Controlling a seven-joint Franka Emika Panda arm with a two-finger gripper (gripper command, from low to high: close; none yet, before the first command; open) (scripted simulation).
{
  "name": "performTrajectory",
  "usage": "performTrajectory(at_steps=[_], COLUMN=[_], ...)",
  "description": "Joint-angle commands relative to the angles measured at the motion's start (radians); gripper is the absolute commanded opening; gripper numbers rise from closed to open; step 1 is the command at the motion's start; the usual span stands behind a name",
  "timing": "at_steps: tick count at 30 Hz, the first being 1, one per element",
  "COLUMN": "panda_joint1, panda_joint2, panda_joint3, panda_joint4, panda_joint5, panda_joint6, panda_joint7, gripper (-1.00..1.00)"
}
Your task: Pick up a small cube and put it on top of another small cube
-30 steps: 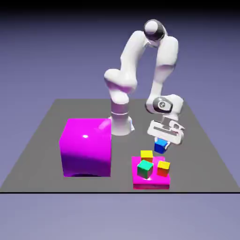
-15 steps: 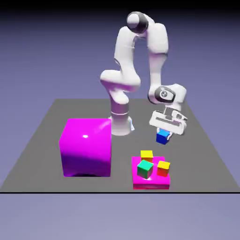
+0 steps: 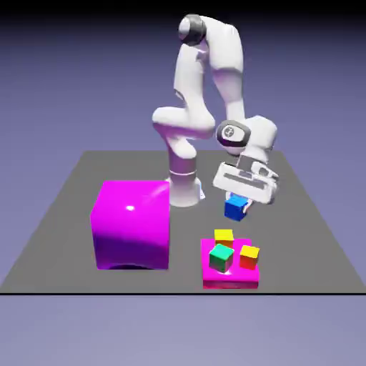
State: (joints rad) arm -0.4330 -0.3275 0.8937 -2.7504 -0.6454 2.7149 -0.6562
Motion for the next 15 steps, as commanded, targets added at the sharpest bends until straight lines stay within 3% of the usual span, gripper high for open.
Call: performTrajectory(at_steps=[1, 15], panda_joint1=[0.003, -0.122], panda_joint2=[-0.001, 0.314], panda_joint3=[-0.016, 0.005], panda_joint4=[0.003, 0.104], panda_joint5=[0.001, -0.564], panda_joint6=[0.001, -0.072], panda_joint7=[-0.014, 0.399], gripper=[-1.00, -1.00])
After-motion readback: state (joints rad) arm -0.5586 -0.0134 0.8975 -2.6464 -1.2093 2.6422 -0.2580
